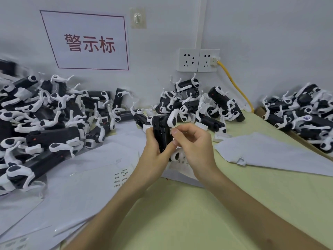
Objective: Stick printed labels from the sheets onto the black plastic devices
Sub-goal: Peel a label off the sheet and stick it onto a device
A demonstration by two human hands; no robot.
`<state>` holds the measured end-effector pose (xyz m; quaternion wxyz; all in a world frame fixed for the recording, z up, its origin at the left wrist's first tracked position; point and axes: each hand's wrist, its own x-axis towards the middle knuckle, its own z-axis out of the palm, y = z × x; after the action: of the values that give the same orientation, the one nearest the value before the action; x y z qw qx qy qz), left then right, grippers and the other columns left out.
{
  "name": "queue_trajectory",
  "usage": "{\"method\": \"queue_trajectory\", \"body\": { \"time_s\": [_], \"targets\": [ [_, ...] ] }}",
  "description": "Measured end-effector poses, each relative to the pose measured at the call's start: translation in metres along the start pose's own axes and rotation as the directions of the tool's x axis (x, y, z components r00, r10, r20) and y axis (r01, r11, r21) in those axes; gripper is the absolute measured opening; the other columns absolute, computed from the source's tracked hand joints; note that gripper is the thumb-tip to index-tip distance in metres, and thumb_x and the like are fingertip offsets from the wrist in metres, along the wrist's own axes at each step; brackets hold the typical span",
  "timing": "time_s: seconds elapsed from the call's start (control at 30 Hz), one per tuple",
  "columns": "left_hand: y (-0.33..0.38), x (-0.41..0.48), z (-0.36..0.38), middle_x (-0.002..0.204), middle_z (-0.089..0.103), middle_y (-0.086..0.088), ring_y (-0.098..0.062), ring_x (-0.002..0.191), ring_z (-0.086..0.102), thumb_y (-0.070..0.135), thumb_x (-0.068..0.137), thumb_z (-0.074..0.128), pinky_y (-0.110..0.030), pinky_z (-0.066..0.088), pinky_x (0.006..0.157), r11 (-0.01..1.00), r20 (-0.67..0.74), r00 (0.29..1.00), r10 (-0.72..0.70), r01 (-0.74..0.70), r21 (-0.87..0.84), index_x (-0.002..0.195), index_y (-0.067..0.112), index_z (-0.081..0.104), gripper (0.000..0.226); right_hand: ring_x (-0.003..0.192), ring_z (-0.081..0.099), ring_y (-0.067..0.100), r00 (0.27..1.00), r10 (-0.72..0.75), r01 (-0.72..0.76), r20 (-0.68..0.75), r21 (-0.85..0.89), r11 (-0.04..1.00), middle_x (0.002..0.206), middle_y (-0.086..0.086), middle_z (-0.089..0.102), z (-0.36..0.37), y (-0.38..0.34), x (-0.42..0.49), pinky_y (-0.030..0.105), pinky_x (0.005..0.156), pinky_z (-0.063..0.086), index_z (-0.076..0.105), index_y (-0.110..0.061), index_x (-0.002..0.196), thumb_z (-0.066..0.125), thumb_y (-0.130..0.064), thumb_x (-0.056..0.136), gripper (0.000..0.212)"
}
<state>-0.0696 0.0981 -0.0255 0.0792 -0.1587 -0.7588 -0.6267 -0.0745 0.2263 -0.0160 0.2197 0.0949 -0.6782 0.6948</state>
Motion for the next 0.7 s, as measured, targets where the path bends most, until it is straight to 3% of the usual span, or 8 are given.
{"method": "queue_trajectory", "body": {
  "time_s": [0.17, 0.33, 0.43, 0.53, 0.63, 0.7],
  "targets": [
    [-0.002, 0.000, 0.000, 0.116, 0.062, 0.011, 0.003, 0.107, 0.063, 0.031, 0.102, 0.058, -0.015, 0.050, 0.087, 1.000, 0.033, 0.999, 0.016, -0.016, 0.005, 0.125, 0.027, 0.037, 0.031, 0.064, 0.063, 0.006, 1.000, 0.004, -0.004, -0.017, 0.019, 1.000, 0.061, -0.008, 0.065, 0.001, 0.003, -0.001, 0.017, 0.065, 0.051, 0.071, -0.011, 0.086, 0.072, -0.011, 0.092, 0.007],
    [-0.004, 0.000, -0.002, 0.114, 0.064, 0.008, 0.005, 0.102, 0.064, 0.030, 0.102, 0.060, -0.017, 0.049, 0.084, 1.000, 0.034, 0.999, 0.010, -0.010, -0.006, 0.128, 0.022, 0.039, 0.034, 0.070, 0.070, 0.015, 0.992, 0.119, -0.115, -0.031, 0.112, 0.987, 0.065, 0.002, 0.069, 0.000, 0.004, 0.000, 0.026, 0.070, 0.058, 0.060, -0.009, 0.069, 0.077, -0.013, 0.088, 0.026],
    [-0.003, 0.001, -0.002, 0.115, 0.069, 0.010, 0.000, 0.108, 0.067, 0.031, 0.101, 0.062, -0.024, 0.052, 0.090, 0.991, 0.053, 0.997, -0.053, 0.059, -0.121, 0.128, 0.025, 0.046, 0.032, 0.073, 0.069, 0.015, 0.981, 0.175, -0.184, 0.078, 0.120, 0.976, 0.069, 0.000, 0.068, -0.006, 0.000, 0.006, 0.029, 0.073, 0.058, 0.063, -0.008, 0.079, 0.075, -0.015, 0.090, 0.018],
    [-0.003, 0.002, -0.001, 0.117, 0.072, 0.011, -0.006, 0.112, 0.068, 0.029, 0.101, 0.062, -0.025, 0.054, 0.093, 0.977, 0.081, 0.994, -0.068, 0.083, -0.197, 0.131, 0.025, 0.050, 0.032, 0.077, 0.067, 0.009, 0.956, 0.191, -0.226, 0.223, 0.146, 0.963, 0.078, -0.007, 0.069, -0.011, -0.004, 0.013, 0.021, 0.068, 0.054, 0.068, -0.008, 0.097, 0.067, -0.015, 0.096, 0.007],
    [-0.001, 0.002, -0.003, 0.107, 0.073, 0.016, -0.001, 0.105, 0.069, 0.028, 0.101, 0.063, -0.014, 0.052, 0.082, 0.980, 0.118, 0.992, -0.039, 0.061, -0.191, 0.126, 0.026, 0.054, 0.027, 0.069, 0.062, 0.010, 0.952, 0.163, -0.193, 0.258, 0.096, 0.976, 0.071, -0.007, 0.063, -0.015, -0.006, 0.015, 0.022, 0.062, 0.052, 0.064, -0.012, 0.089, 0.067, -0.015, 0.096, 0.008],
    [-0.001, 0.002, -0.004, 0.100, 0.073, 0.016, -0.001, 0.099, 0.070, 0.027, 0.098, 0.065, -0.014, 0.052, 0.079, 0.983, 0.129, 0.991, -0.031, 0.054, -0.175, 0.122, 0.025, 0.054, 0.026, 0.064, 0.053, 0.015, 0.944, 0.126, -0.157, 0.307, 0.078, 0.985, 0.070, -0.001, 0.055, -0.017, -0.005, 0.014, 0.023, 0.058, 0.048, 0.058, -0.013, 0.085, 0.065, -0.014, 0.098, 0.015]
  ]
}}
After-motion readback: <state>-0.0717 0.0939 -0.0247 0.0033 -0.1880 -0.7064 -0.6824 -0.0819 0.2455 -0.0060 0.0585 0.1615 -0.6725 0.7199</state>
